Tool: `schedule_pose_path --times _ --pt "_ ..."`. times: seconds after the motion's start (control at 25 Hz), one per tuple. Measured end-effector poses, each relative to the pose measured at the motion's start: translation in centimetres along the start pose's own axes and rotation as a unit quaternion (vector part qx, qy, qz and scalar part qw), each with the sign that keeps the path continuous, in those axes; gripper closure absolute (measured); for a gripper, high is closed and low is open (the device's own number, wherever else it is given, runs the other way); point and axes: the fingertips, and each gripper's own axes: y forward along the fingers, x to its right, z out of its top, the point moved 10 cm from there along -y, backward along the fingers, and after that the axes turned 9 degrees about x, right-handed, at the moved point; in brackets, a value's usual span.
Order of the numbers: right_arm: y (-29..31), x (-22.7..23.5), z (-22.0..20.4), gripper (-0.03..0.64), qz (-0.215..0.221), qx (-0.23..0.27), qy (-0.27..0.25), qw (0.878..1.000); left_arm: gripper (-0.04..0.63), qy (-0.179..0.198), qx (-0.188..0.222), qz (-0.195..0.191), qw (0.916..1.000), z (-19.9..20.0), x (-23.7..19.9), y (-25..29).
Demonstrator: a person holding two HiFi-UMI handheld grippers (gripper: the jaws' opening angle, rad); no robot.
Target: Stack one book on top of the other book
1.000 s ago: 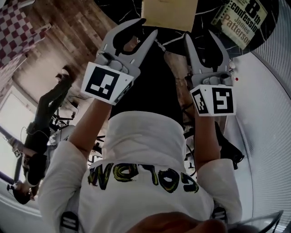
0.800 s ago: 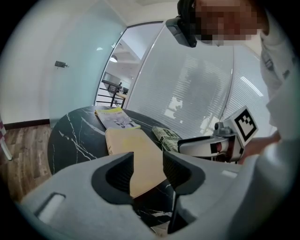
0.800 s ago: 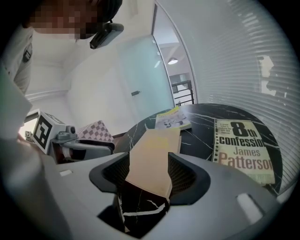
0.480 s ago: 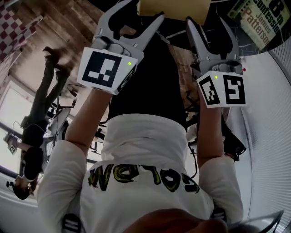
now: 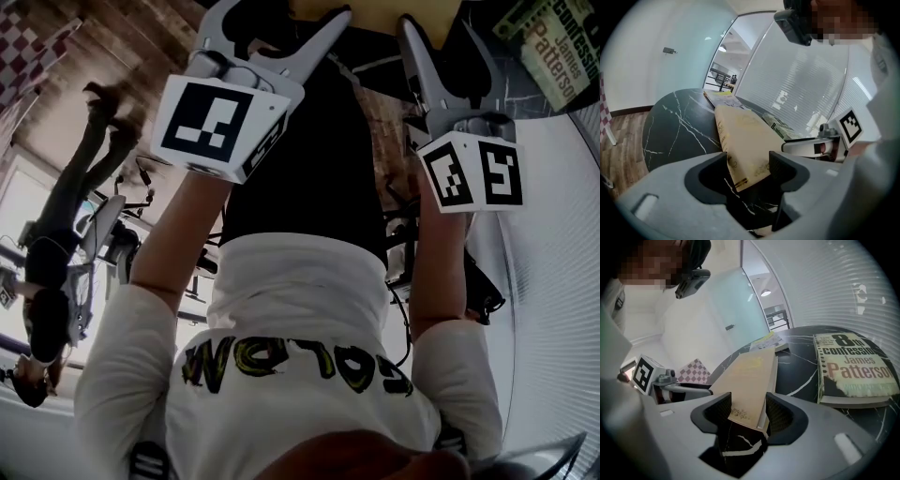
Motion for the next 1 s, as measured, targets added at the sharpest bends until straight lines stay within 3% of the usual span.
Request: schedule_pose_path --times 0.6,1.0 --pt "-0.5 -0.7 0.9 0.403 0.0 0.004 0.009 1.0 0.322 -0.002 -0.007 0.01 0.9999 1.0 0.5 -0.6" --pt "-5.6 -5.5 5.7 0.403 0.002 0.016 0.004 1.0 0.322 0.003 -0.008 0.013 0.9999 6.3 4.1 -6.4"
